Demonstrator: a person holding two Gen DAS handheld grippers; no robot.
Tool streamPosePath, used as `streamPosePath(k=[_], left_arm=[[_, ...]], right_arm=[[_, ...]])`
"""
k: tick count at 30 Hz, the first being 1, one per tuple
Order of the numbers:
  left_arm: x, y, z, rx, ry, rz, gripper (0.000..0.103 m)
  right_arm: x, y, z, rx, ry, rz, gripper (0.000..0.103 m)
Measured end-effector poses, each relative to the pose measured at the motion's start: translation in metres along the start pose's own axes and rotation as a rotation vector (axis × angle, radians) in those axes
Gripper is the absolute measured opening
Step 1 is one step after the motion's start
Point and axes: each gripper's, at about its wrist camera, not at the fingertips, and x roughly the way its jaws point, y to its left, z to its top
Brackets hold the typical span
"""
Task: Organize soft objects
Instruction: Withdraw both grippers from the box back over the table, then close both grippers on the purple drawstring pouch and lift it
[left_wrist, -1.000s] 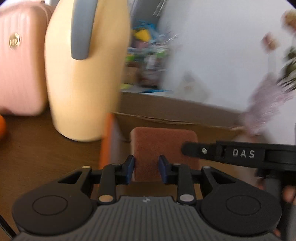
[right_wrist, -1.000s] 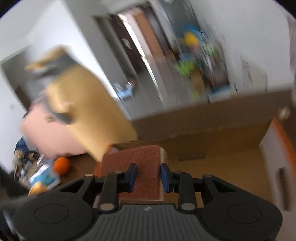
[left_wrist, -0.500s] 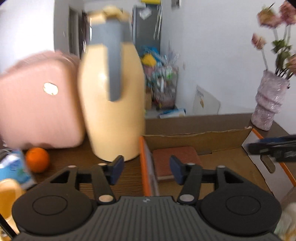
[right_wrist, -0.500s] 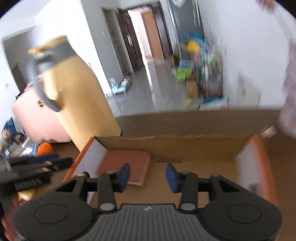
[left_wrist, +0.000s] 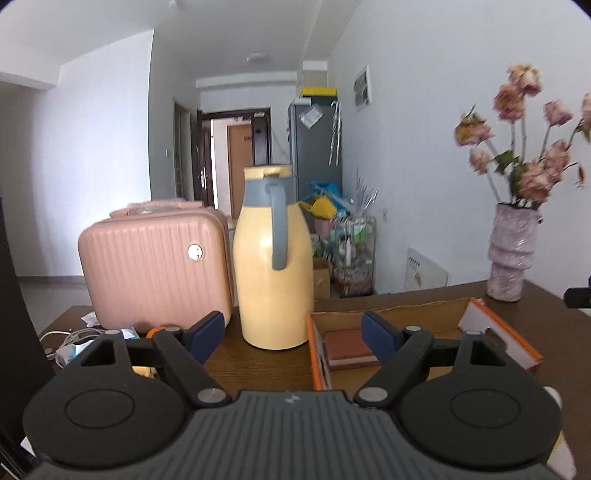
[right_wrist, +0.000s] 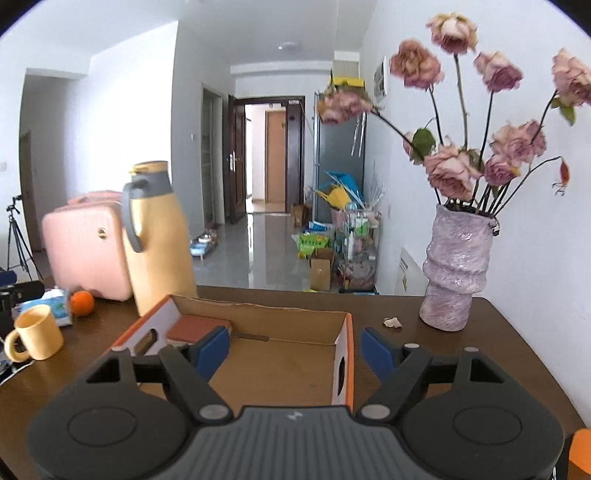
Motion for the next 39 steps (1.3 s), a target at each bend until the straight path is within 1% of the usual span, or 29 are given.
streamPosePath(k=[4,6,9,11,12,13,15,16,18,20,22,23,25,28,31,35,37,39], left_arm=[[-0.040,0.003,-0.014,-0.021,-0.032,-0.001,0.084],[-0.058,-0.001,-0.028,-0.007,-0.052,0.009,0.085],[-0.090,-0.007,-0.056,0.028,-0.059,0.027,0.085],[-0.113,-0.012,-0.076,0.058,-0.062,0.031,0.087],[-0.124,-0.015,-0.086,0.062,-0.063,0.035,0.088],[-0.137,-0.017,-0.097,0.064,-0.062,0.035,0.090],[-0.161,-0.021,-0.118,0.064,-0.060,0.023,0.092],[-0.173,-0.023,-0.130,0.061,-0.051,0.007,0.094],[-0.192,-0.025,-0.149,0.057,-0.027,-0.023,0.094],[-0.210,-0.024,-0.169,0.033,-0.003,-0.015,0.094],[-0.222,-0.021,-0.184,0.002,0.028,-0.015,0.094],[-0.226,-0.020,-0.188,-0.003,0.046,-0.021,0.094],[-0.230,-0.019,-0.195,0.007,0.061,-0.026,0.094],[-0.228,-0.015,-0.195,0.000,0.057,-0.024,0.094],[-0.216,-0.012,-0.195,-0.035,0.078,-0.029,0.094],[-0.183,-0.010,-0.191,-0.081,0.115,-0.056,0.093],[-0.158,-0.009,-0.185,-0.114,0.143,-0.075,0.090],[-0.129,-0.007,-0.179,-0.132,0.183,-0.098,0.090]], right_arm=[[-0.029,0.004,-0.012,0.009,-0.034,0.005,0.079],[-0.046,0.006,-0.022,0.028,-0.051,0.009,0.079],[-0.077,0.007,-0.046,0.054,-0.084,0.019,0.079],[-0.100,0.012,-0.066,0.045,-0.100,0.016,0.080],[-0.114,0.016,-0.078,0.029,-0.109,0.013,0.081],[-0.124,0.021,-0.089,0.016,-0.113,0.010,0.085],[-0.149,0.032,-0.116,-0.010,-0.118,0.018,0.085],[-0.159,0.037,-0.128,-0.021,-0.116,0.023,0.086],[-0.182,0.050,-0.155,-0.037,-0.097,0.044,0.086],[-0.201,0.061,-0.179,-0.031,-0.083,0.066,0.086],[-0.220,0.071,-0.204,-0.017,-0.090,0.091,0.088],[-0.227,0.075,-0.217,-0.001,-0.094,0.105,0.088],[-0.234,0.081,-0.237,0.027,-0.066,0.121,0.088],[-0.235,0.087,-0.248,-0.007,-0.026,0.124,0.088],[-0.232,0.088,-0.240,-0.001,-0.040,0.090,0.087],[-0.221,0.089,-0.225,0.023,-0.064,0.138,0.086],[-0.206,0.091,-0.214,0.016,-0.065,0.162,0.085],[-0.184,0.095,-0.199,0.001,-0.058,0.182,0.084]])
